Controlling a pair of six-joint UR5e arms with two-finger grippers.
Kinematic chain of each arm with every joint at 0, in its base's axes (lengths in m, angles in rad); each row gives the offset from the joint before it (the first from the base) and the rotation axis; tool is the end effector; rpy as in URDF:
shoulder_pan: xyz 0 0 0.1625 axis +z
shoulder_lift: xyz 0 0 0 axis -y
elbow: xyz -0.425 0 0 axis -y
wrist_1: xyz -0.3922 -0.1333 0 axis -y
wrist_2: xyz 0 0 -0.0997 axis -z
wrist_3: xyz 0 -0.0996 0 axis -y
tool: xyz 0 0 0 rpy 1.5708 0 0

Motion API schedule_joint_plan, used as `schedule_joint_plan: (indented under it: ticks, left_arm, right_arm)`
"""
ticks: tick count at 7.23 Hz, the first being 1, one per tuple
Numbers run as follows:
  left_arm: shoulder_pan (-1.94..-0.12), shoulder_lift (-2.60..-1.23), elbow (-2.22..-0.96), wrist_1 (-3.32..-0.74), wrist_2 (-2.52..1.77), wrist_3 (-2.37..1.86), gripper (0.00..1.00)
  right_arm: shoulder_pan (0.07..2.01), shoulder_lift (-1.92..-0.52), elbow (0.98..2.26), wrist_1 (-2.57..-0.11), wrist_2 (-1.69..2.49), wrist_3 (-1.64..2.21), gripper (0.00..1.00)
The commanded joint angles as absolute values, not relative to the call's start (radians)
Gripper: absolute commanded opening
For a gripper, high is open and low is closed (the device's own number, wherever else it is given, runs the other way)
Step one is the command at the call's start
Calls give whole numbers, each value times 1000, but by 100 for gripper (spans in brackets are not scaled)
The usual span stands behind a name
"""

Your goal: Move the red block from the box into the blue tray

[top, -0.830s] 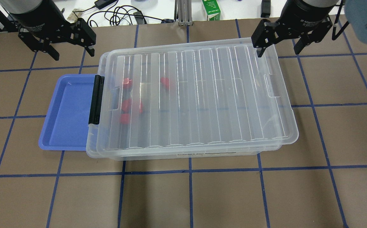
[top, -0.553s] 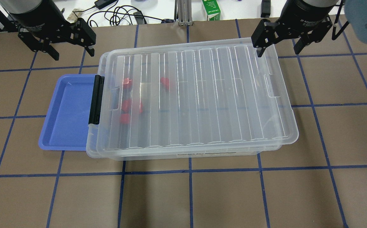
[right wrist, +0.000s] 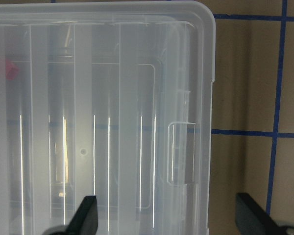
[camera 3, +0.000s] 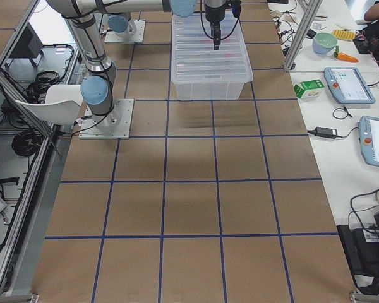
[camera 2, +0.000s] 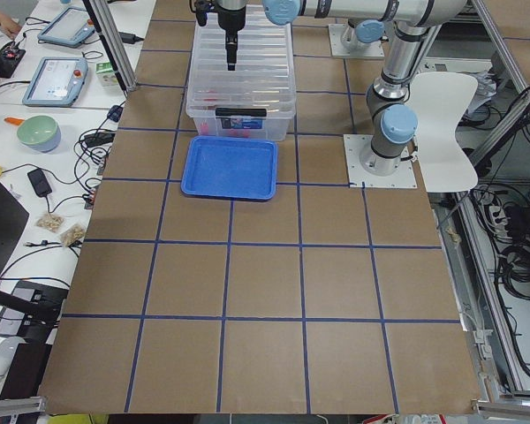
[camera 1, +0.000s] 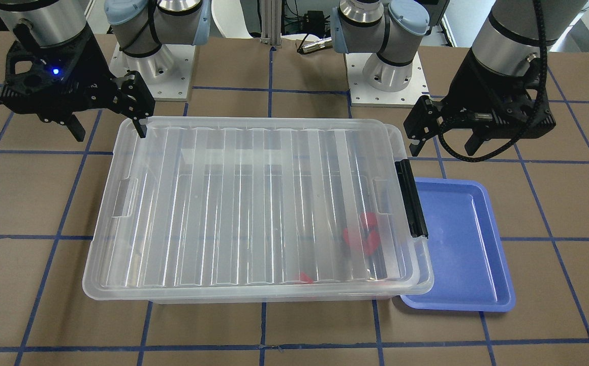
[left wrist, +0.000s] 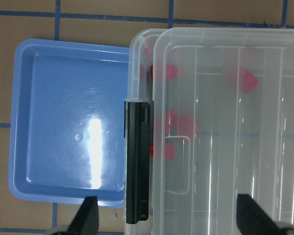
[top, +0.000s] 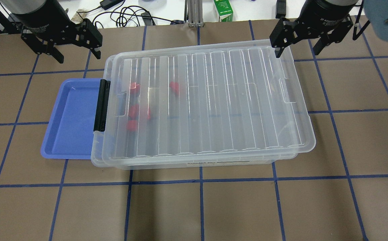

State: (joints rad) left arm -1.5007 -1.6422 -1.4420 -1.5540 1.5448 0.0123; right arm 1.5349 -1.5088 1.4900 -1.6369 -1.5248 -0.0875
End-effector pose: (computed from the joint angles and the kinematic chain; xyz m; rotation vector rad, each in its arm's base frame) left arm -0.0985 -0.5369 0.5170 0.0885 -3.1152 0.1172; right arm 0.1189 -0.5308 0.5034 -0.0830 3.0969 -0.1357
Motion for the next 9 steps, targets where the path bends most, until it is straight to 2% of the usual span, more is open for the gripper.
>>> schedule_joint_plan:
  ticks: [1,5,7,9]
  left_arm:
    - [-1500,-1641,-1442,-1554,1545,12,100]
    - [-1500,-1643,-1443,-1552,1545,14,100]
    - [-1500,-1643,-1443,-1552,1545,14,100]
    - [-1500,-1643,-1443,-1552,1545,14,100]
  right_arm:
    - [1470,-1418,1514,-1658,-1555,-188,97]
    - [1428,-1362,1689,-1934,-1560,-261,100]
    - [1428,-1362,1706,-1953,-1560,-273,100]
    - [1350,-1361,1710,-1957,-1552,-333,100]
